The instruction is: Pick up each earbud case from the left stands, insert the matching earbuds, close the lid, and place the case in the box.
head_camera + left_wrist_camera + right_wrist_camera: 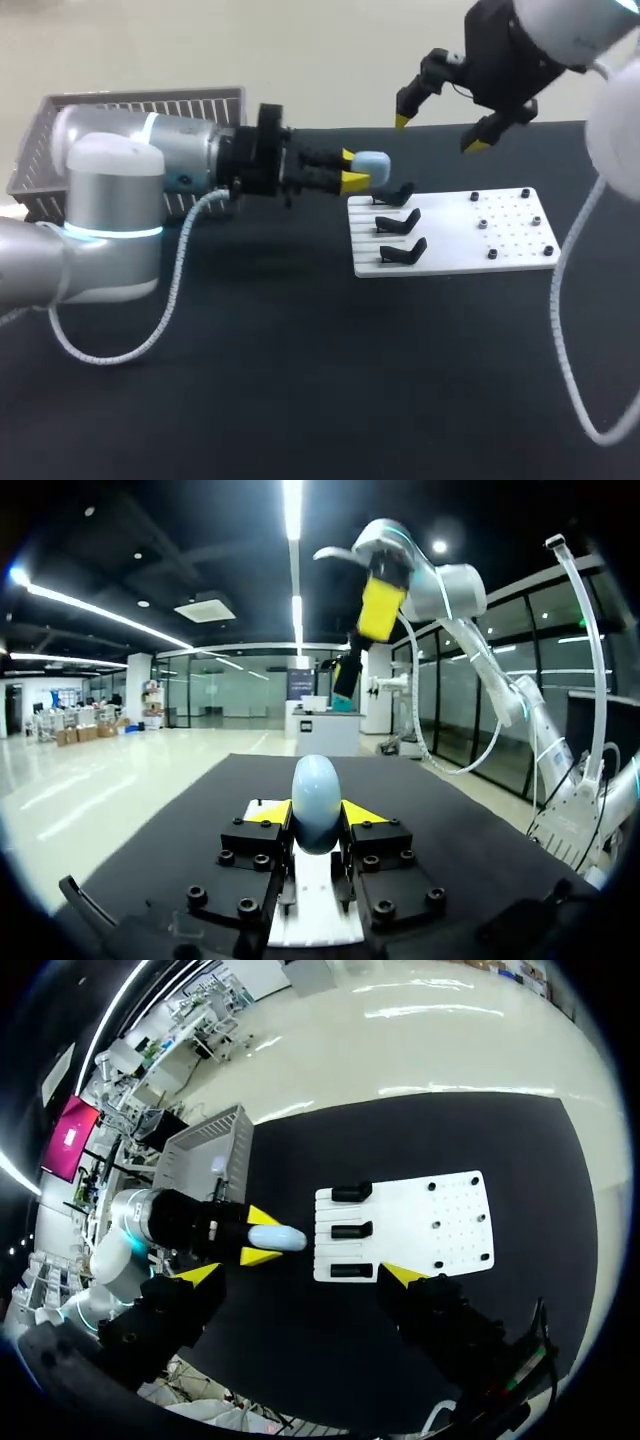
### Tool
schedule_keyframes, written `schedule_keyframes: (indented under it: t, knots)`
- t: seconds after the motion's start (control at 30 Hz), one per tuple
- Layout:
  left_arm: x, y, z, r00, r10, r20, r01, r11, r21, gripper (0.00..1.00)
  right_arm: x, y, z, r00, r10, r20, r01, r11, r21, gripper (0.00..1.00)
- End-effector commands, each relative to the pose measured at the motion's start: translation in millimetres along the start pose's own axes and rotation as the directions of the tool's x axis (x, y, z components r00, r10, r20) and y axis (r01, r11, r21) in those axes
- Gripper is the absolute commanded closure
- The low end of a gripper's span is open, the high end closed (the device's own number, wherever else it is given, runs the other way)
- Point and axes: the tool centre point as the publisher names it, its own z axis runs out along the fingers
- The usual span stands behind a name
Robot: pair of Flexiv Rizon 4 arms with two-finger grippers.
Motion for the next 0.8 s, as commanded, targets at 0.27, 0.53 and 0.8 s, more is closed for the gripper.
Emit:
schedule_keyframes:
  t: [0.27,0.53,0.8]
  knots:
    - [-46.5,-26.0,-89.5,0.98,0.06,-0.189,-0.128,0.92,-0.371,1.0,9.9,-5.1,-2.7,0.95,0.002,0.313,0.002,1.0,-0.012,0.0]
    - [-53.8,9.4,-164.4,0.932,0.083,-0.352,-0.275,0.796,-0.54,1.0,9.9,-5.1,-2.7,0.95,0.002,0.313,0.002,1.0,-0.012,0.0]
    - [-40.1,58.1,-241.1,0.879,0.011,-0.477,-0.353,0.687,-0.635,1.0,9.9,-5.1,-2.7,0.95,0.002,0.313,0.002,1.0,-0.012,0.0]
